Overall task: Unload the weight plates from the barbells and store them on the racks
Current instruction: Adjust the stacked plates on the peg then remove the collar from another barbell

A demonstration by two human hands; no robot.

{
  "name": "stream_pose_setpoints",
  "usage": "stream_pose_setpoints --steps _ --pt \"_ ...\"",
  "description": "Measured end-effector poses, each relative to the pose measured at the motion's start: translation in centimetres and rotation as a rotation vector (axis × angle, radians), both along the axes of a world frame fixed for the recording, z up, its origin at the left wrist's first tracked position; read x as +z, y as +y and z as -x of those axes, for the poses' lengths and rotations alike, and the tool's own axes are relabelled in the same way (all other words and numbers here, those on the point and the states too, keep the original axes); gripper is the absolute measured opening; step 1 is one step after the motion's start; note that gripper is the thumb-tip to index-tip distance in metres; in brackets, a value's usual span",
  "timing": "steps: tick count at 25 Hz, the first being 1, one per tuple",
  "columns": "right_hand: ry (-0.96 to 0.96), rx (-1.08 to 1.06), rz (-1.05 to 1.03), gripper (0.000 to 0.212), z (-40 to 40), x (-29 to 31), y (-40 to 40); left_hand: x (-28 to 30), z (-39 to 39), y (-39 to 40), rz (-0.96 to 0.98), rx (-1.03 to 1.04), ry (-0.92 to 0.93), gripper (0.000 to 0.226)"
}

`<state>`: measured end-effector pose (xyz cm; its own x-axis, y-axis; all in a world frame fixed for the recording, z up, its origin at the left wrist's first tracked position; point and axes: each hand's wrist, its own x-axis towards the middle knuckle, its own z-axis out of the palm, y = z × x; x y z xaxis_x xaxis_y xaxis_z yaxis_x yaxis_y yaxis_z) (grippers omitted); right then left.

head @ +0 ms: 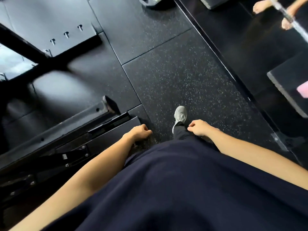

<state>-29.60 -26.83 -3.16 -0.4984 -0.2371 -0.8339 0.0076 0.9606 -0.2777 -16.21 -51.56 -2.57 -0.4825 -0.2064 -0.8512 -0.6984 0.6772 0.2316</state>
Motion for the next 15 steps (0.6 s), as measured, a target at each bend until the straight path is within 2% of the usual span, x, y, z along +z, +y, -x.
stream_pose_setpoints --steps 4,9,15 --pt "0.001 0.154 0.008 0.025 13.8 1.3 -6.1 1.4 9.7 -3.5 0.014 0.166 0.031 0.039" --pt "0.01 0.363 0.039 0.028 25.6 2.6 -15.3 2.1 17.6 -8.9 0.015 0.49 0.135 0.037" --pt "-0.034 0.516 0.005 0.033 37.3 0.7 -28.8 -0.4 27.0 -19.2 -0.056 0.533 0.025 0.043"
